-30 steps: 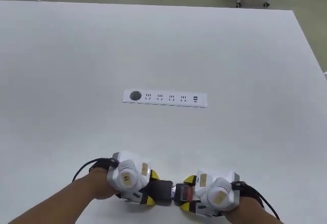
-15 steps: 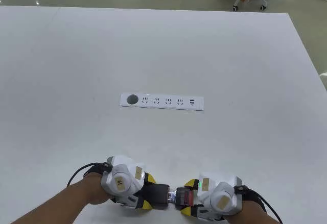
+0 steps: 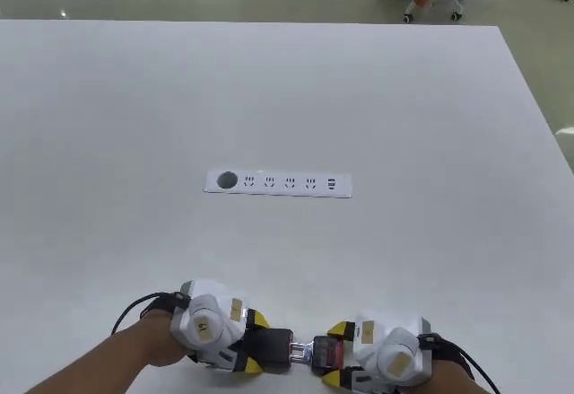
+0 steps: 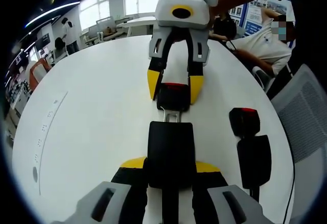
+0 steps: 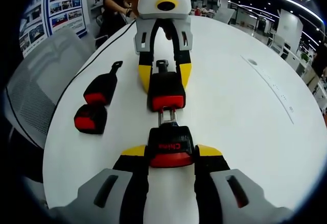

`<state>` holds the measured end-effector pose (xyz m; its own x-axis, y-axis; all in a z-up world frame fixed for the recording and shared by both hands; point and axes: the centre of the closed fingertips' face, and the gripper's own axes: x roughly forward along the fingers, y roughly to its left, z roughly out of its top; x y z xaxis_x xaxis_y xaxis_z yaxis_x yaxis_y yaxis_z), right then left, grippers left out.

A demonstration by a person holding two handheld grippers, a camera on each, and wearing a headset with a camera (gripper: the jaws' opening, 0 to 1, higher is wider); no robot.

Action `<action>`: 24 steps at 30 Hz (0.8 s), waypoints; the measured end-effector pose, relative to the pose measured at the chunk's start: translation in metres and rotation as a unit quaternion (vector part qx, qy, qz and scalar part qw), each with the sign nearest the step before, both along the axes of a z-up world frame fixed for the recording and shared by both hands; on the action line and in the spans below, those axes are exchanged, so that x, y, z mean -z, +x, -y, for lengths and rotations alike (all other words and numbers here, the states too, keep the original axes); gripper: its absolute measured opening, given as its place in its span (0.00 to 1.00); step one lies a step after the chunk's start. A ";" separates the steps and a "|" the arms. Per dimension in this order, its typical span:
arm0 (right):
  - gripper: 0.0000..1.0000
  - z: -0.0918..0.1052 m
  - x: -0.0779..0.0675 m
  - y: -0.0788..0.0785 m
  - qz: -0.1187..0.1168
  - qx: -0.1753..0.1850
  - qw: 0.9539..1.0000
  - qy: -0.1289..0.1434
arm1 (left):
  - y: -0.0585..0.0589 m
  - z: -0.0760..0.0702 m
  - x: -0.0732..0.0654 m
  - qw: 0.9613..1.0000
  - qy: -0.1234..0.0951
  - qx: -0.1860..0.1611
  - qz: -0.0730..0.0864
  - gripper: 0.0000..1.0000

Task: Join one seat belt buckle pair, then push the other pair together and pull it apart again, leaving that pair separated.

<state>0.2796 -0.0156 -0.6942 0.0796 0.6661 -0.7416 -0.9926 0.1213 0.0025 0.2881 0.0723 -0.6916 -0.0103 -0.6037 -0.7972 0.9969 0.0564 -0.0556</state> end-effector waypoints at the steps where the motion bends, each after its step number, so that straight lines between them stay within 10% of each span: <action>1: 0.32 0.002 0.000 0.000 0.000 0.001 1.000 0.003 | 0.000 0.000 0.000 1.000 0.000 0.000 0.000 0.33; 24: 0.33 0.062 -0.016 -0.017 0.006 0.006 1.000 0.004 | -0.001 0.001 0.000 1.000 0.009 -0.003 0.000 0.33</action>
